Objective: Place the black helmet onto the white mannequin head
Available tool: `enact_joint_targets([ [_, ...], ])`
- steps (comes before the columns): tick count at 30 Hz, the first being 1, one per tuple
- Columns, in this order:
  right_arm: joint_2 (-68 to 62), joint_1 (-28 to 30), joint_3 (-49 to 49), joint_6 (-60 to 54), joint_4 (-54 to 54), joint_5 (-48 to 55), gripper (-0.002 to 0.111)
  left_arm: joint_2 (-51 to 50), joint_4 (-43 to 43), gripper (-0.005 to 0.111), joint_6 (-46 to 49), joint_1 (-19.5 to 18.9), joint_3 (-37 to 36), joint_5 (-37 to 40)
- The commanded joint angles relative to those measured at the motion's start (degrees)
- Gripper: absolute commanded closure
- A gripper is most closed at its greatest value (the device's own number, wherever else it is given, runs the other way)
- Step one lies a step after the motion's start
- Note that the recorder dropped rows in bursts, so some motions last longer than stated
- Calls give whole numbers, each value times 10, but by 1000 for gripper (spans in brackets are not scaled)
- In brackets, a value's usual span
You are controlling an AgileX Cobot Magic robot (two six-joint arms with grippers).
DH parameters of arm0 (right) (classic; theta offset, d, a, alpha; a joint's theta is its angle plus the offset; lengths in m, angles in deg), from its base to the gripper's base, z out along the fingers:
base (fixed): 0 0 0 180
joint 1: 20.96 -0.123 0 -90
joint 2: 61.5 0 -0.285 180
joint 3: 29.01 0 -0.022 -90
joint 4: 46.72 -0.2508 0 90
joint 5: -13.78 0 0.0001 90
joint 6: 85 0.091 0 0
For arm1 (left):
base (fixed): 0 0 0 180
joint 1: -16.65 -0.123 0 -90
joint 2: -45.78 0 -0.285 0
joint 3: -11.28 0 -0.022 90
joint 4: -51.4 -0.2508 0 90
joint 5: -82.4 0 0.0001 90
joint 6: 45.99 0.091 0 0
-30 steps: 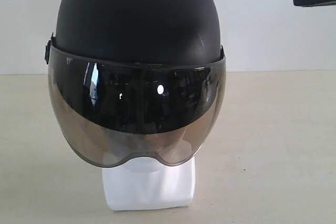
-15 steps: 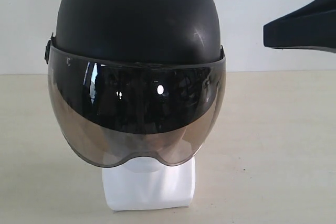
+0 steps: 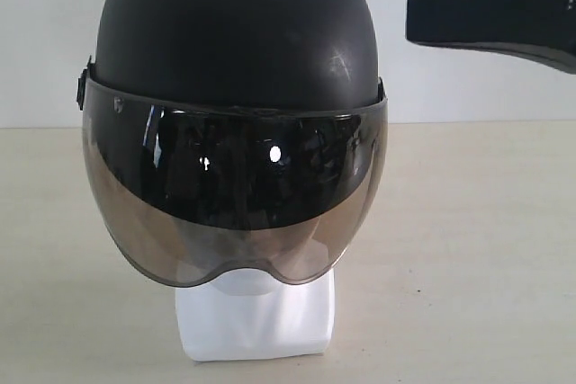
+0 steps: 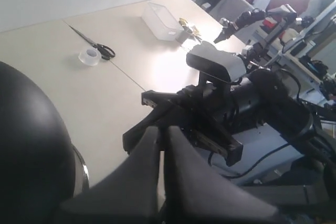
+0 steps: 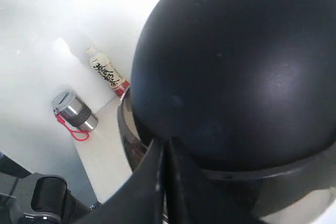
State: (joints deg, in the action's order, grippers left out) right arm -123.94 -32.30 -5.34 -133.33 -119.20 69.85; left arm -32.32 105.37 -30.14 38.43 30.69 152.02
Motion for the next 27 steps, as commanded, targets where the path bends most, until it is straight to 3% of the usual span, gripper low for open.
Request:
enact_joint_targets([
  [1,3,-66,2,-26,3,-64,108,-7,-31,102,-7,34,5,3],
  [6,2,-147,2,-8,44,-157,108,-24,-41,102,-22,43,5,3],
  [10,-11,-178,2,5,56,-164,108,-27,-41,102,-43,43,5,3],
  [16,-20,-180,2,26,78,-187,108,-27,-42,102,-73,50,-2,3],
  [22,-20,-178,2,76,143,-185,108,-27,-97,102,-112,93,-29,3],
  [27,-20,-178,3,139,204,-186,108,-27,-142,102,-130,95,-29,3],
])
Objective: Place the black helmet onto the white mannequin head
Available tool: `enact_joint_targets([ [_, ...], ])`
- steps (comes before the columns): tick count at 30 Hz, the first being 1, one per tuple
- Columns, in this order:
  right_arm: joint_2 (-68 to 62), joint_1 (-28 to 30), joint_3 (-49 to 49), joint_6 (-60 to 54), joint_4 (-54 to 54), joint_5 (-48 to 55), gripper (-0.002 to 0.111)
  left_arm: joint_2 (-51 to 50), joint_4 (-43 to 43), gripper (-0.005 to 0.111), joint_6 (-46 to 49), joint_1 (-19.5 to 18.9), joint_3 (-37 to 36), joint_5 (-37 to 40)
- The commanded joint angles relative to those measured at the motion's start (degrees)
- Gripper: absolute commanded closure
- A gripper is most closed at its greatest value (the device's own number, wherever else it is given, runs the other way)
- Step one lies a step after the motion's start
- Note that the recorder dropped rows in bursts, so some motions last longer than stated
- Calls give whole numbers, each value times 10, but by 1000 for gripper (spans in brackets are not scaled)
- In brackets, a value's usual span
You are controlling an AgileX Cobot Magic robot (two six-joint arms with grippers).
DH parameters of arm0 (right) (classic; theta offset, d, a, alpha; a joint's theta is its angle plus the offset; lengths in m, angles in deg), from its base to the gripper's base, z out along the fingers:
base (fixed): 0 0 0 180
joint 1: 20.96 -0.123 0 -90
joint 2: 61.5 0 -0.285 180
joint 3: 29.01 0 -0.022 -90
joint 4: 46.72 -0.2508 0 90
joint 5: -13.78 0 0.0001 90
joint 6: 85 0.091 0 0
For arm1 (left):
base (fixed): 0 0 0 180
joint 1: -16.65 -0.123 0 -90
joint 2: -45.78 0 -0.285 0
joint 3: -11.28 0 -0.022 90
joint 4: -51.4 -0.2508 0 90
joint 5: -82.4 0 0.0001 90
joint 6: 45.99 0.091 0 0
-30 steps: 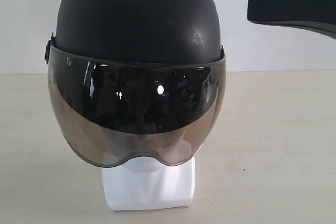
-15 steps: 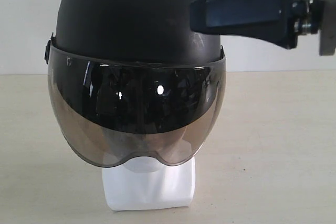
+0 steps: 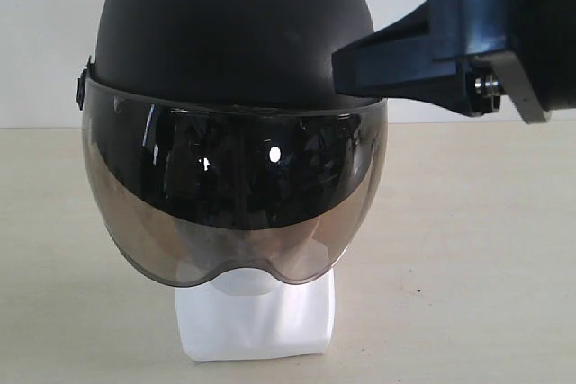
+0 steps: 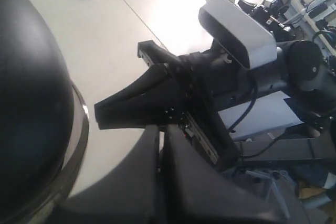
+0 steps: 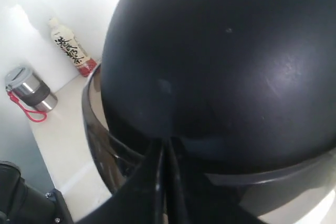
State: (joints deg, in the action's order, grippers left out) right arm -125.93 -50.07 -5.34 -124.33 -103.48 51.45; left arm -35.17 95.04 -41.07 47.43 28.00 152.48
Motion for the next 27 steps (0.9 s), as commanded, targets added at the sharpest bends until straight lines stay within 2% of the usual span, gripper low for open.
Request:
enact_joint_targets([
  [1,0,0,3,56,50,-2,108,2,-48,102,-24,5,-3,-1],
  [8,0,0,3,67,47,-2,108,-9,-51,102,-24,5,-23,-1],
  [27,0,0,3,56,27,27,108,-62,-60,102,-9,5,-23,-1],
])
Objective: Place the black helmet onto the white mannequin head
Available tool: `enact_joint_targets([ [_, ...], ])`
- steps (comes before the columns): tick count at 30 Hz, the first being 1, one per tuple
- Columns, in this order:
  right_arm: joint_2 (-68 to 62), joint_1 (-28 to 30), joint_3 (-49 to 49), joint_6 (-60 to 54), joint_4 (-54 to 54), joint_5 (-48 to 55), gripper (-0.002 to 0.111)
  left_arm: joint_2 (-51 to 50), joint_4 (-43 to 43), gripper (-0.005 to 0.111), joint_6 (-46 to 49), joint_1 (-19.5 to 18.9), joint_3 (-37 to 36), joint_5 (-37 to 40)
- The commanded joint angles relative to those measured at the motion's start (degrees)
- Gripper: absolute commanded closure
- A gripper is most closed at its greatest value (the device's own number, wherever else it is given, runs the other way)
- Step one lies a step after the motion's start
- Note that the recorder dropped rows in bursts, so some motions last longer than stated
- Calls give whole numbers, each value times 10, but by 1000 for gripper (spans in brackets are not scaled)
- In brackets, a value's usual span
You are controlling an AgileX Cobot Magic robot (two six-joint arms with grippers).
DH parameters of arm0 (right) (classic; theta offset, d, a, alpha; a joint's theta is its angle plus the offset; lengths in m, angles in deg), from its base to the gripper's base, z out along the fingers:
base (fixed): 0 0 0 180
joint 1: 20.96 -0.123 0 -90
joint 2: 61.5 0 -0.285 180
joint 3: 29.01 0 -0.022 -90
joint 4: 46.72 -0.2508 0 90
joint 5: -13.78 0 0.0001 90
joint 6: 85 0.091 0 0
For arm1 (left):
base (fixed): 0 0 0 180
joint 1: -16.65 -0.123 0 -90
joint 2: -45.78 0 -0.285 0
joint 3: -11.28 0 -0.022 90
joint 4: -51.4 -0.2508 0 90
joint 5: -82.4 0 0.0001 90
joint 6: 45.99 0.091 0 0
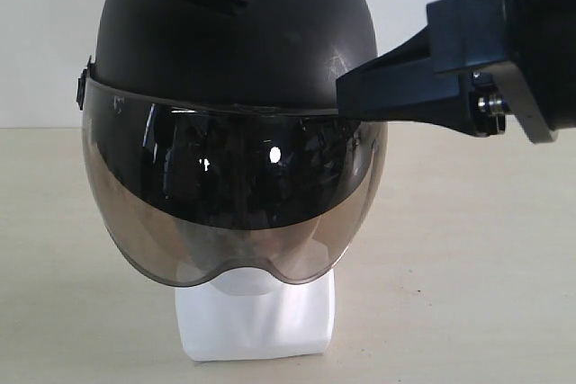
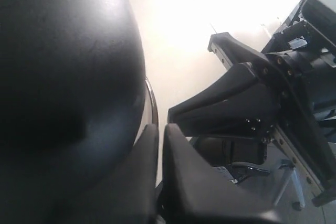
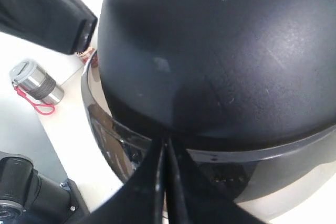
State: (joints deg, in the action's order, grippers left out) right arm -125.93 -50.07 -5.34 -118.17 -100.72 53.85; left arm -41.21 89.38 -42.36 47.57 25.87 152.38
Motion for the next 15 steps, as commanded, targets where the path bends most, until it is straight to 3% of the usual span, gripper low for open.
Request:
enact_joint_targets([
  [1,0,0,3,-5,-1,3,108,-2,-5,102,4,3,-2,0],
  [15,0,0,3,-8,-1,3,108,-5,-44,102,-11,3,-2,0],
])
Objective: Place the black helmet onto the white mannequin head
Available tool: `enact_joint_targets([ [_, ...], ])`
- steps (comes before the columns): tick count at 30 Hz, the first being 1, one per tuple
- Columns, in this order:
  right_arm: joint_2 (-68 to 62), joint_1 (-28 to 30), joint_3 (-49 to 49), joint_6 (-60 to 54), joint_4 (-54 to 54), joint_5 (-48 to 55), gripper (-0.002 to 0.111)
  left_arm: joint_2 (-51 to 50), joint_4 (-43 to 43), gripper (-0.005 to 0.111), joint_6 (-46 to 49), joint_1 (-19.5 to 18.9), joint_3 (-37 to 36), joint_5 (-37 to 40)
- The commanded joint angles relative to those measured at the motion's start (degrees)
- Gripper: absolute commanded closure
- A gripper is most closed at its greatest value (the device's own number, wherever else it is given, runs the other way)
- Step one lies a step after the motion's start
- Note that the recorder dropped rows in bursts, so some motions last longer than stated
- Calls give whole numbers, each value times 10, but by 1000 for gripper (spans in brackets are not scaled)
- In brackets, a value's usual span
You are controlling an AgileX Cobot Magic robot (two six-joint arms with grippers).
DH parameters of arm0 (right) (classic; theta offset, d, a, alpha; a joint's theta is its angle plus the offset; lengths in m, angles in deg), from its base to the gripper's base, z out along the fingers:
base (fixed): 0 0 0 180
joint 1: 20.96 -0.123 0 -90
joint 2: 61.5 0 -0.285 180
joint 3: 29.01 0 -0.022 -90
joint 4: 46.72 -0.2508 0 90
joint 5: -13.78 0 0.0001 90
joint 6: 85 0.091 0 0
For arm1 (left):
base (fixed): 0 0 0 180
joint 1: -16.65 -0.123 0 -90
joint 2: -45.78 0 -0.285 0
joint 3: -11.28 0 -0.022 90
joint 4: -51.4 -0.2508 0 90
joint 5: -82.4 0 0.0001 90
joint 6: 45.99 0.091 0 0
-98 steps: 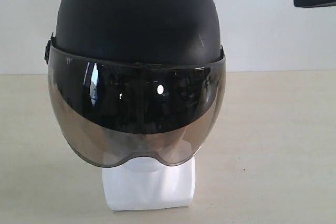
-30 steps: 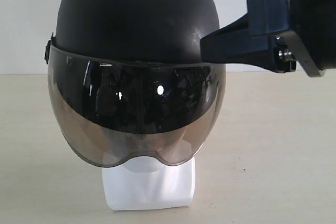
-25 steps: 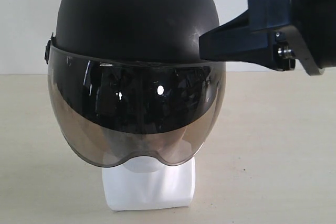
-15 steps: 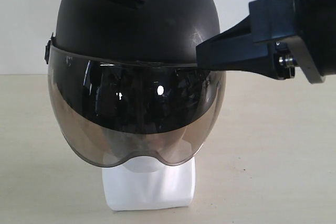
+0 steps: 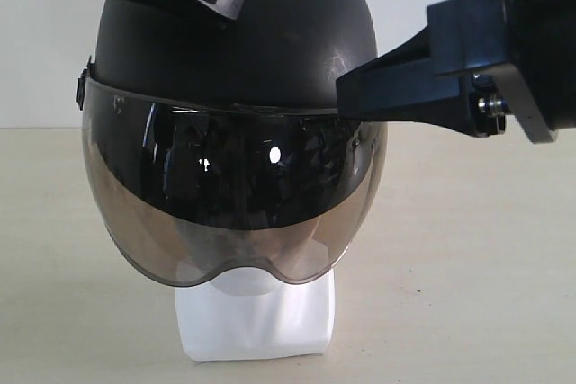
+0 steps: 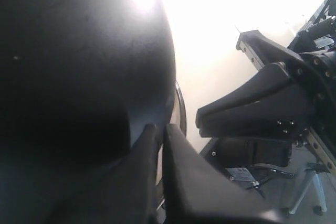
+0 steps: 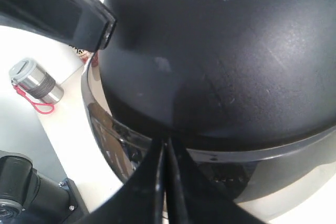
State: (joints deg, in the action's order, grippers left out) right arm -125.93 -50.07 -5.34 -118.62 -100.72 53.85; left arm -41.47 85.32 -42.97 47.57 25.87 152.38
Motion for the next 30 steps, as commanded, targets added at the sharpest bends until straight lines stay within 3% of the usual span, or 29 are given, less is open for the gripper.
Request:
enact_joint_targets([
  [1,0,0,3,-4,-1,3,108,-5,-3,102,-5,3,-2,0],
  [18,0,0,37,-2,-1,2,108,-22,-7,102,0,3,-2,0],
  [30,-13,0,10,-34,-51,-37,108,-22,-7,102,0,3,-2,0],
])
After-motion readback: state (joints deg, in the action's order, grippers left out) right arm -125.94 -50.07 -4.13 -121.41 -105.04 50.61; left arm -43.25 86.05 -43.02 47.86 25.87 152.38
